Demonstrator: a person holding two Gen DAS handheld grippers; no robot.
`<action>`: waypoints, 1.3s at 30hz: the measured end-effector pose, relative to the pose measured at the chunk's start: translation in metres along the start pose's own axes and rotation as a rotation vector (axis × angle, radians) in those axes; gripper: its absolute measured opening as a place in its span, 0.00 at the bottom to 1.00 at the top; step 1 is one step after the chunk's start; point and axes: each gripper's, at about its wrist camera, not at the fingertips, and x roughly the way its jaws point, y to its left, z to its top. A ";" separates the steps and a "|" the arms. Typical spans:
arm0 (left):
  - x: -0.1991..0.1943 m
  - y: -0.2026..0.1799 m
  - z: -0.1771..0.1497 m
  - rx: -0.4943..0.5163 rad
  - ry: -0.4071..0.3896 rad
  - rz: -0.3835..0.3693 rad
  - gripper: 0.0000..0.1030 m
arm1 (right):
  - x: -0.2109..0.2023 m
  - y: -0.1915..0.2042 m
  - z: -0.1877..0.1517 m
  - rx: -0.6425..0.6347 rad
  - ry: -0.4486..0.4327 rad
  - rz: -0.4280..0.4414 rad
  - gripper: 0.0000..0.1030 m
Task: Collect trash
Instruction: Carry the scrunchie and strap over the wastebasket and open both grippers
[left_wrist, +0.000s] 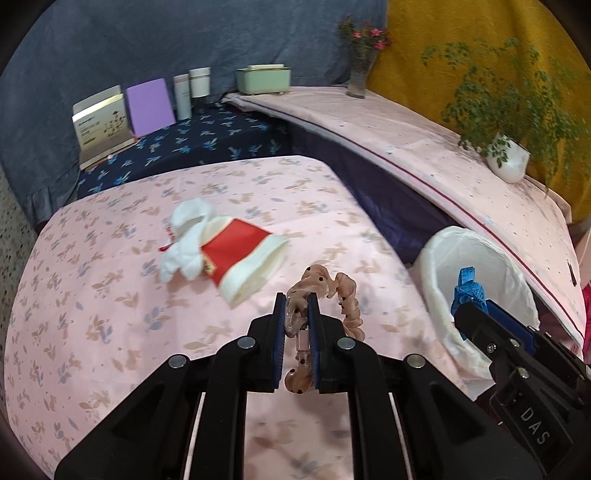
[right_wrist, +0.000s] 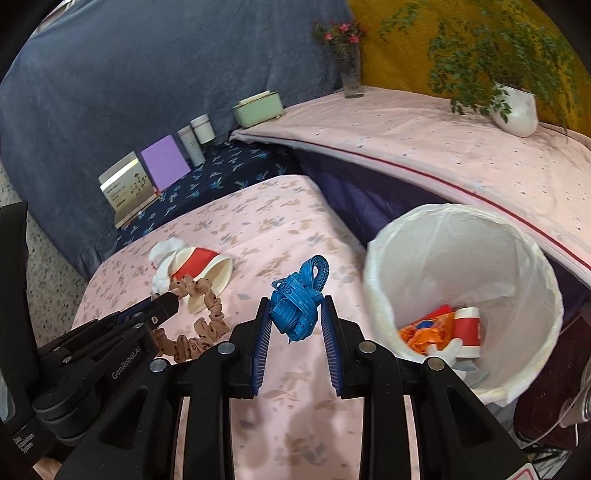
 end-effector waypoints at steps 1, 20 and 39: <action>0.000 -0.007 0.001 0.011 -0.001 -0.006 0.11 | -0.002 -0.006 0.000 0.008 -0.004 -0.005 0.25; 0.022 -0.137 0.017 0.178 0.018 -0.167 0.11 | -0.032 -0.130 -0.003 0.195 -0.054 -0.153 0.25; 0.045 -0.166 0.020 0.191 0.056 -0.200 0.39 | -0.026 -0.158 -0.004 0.236 -0.046 -0.180 0.26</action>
